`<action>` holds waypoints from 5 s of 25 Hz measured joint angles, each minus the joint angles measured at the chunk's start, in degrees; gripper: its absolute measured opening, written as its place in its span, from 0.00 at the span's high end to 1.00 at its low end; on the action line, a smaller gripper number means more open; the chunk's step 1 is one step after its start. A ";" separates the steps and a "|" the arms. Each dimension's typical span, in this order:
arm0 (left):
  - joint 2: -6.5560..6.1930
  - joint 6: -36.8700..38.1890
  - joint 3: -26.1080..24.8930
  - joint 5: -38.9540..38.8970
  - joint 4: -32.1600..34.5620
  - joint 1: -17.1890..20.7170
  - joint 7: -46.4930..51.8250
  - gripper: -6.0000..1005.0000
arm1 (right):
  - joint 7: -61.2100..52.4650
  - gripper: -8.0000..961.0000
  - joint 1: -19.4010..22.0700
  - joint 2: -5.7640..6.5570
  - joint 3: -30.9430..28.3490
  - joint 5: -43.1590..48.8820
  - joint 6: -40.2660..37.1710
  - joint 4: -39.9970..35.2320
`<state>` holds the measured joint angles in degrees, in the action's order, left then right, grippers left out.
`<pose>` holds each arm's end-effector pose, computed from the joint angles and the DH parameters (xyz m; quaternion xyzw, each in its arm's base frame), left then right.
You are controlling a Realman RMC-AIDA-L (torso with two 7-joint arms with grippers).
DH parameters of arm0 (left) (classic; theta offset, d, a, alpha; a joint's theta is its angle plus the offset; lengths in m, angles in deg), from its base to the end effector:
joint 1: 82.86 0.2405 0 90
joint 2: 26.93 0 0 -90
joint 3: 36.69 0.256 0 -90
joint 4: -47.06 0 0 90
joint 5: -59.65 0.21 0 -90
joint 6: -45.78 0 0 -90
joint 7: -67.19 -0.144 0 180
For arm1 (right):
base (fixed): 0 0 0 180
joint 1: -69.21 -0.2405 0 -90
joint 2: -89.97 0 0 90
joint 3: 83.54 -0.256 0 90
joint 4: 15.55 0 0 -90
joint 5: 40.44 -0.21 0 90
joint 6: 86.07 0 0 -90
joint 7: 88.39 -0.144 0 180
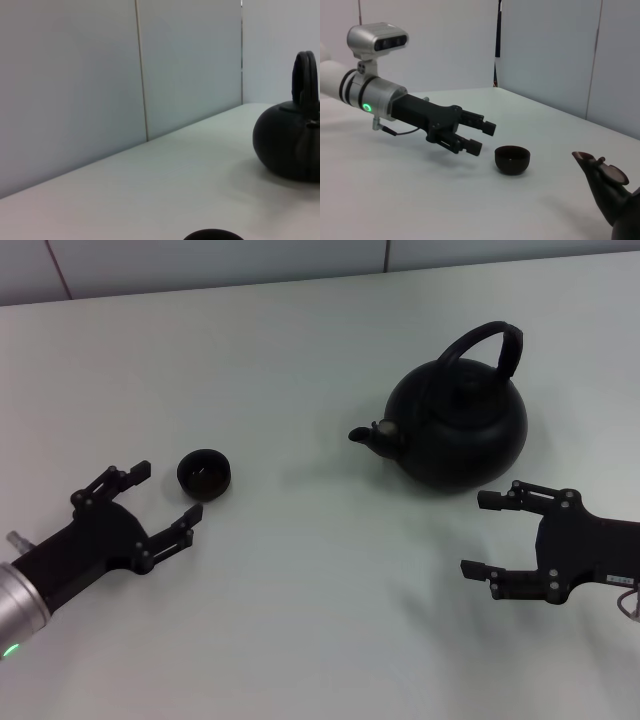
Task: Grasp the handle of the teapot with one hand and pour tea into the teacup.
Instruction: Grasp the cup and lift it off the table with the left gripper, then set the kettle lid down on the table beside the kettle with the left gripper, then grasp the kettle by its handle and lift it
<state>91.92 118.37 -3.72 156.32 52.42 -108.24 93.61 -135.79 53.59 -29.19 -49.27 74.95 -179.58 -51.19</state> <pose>-0.3227 0.2845 -0.0647 -0.9007 -0.1386 -0.2365 0.3370 0.3357 0.2445 0.0032 -0.9488 0.0919 0.2115 0.2158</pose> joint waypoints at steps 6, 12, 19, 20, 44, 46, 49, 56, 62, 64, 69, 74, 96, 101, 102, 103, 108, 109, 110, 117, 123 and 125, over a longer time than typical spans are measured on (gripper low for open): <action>0.22 -2.76 0.03 -0.02 -1.09 -2.26 0.14 0.19 | -0.07 0.14 -0.11 -0.01 0.00 0.00 -0.05 0.06; 0.22 -5.11 0.01 -0.01 -2.21 -4.16 0.16 0.19 | -0.12 0.14 -0.03 -0.01 0.00 -0.01 -0.46 0.06; 0.22 -7.89 -0.01 0.01 -3.28 -6.02 0.00 0.20 | -0.14 0.14 0.29 -0.01 0.00 -0.56 -0.53 0.05; 0.22 -8.20 -0.02 0.01 -3.42 -6.25 -0.01 0.21 | -0.15 0.14 0.31 -0.01 0.00 -0.60 -0.57 0.06; 0.22 -11.45 -0.37 -0.03 -4.82 -8.45 0.47 0.26 | -0.15 0.14 0.26 0.00 0.00 -0.61 -0.62 0.05; 0.22 -11.13 -0.37 -0.06 -4.86 -8.45 0.51 0.30 | -0.15 0.14 0.30 0.00 0.00 -0.61 -0.62 0.05; 0.22 -10.06 -0.18 -0.07 -4.86 -8.46 0.52 0.31 | -0.13 0.14 0.31 0.00 0.00 -0.61 -0.62 0.05; 0.28 -7.27 0.33 0.09 -7.85 -10.36 0.20 0.31 | 0.06 0.14 0.40 0.00 0.00 -0.61 -0.72 0.05; 0.31 -8.67 0.53 0.10 -12.24 -14.71 -1.17 0.31 | 0.15 0.14 0.42 0.00 0.00 -0.63 -0.82 0.05; 0.31 -9.35 0.37 0.11 -13.32 -15.87 -1.81 0.31 | 0.20 0.14 0.42 0.00 0.00 -0.65 -0.83 0.05; 0.31 -10.59 0.23 0.10 -14.66 -17.58 -2.27 0.30 | 0.25 0.14 0.35 0.00 0.00 -0.69 -0.87 0.05; 0.31 -10.97 0.16 0.09 -14.72 -17.69 -2.32 0.30 | 0.31 0.14 0.33 0.00 0.00 -0.70 -0.89 0.05; 0.31 -15.09 0.07 0.10 -16.32 -17.81 -4.80 0.29 | 0.38 0.14 0.30 0.00 0.00 -0.70 -0.88 0.05; 0.31 -15.12 0.07 0.09 -16.36 -17.84 -4.80 0.28 | 0.34 0.14 0.25 0.00 0.00 -0.70 -0.88 0.05; 0.31 -15.12 0.07 0.10 -16.37 -17.85 -4.80 0.28 | 0.33 0.14 0.24 0.00 0.00 -0.70 -0.88 0.05; 0.31 -15.09 0.07 0.09 -16.36 -17.85 -4.80 0.28 | 0.31 0.14 0.24 0.00 0.00 -0.70 -0.88 0.05; -0.01 -8.66 -0.53 0.10 -15.36 -16.04 -4.34 0.28 | 0.29 0.14 0.27 0.00 -0.09 -0.69 -0.88 0.05; -0.01 -8.66 -0.53 0.10 -15.36 -16.04 -4.34 0.28 | 0.29 0.14 0.27 0.00 -0.09 -0.69 -0.88 0.05; -0.17 -6.38 -0.27 0.10 -14.45 -15.08 -3.61 0.28 | 0.28 0.14 0.28 0.00 -0.16 -0.70 -0.88 0.05; -0.60 12.45 4.00 0.11 1.63 -3.08 8.98 0.28 | 0.29 0.14 0.11 0.00 -0.64 -0.75 -0.88 0.05; -1.56 25.62 6.37 0.11 15.93 7.77 20.20 0.28 | 0.06 0.14 0.08 0.02 -0.79 -2.25 -0.88 0.05; -1.75 26.08 6.49 0.11 16.47 8.54 20.68 0.28 | 0.02 0.14 0.09 0.03 -0.79 -2.27 -0.88 0.05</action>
<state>90.17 144.45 2.77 156.43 68.89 -99.70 114.29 -135.77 53.68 -29.15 -50.06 72.68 -180.46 -51.14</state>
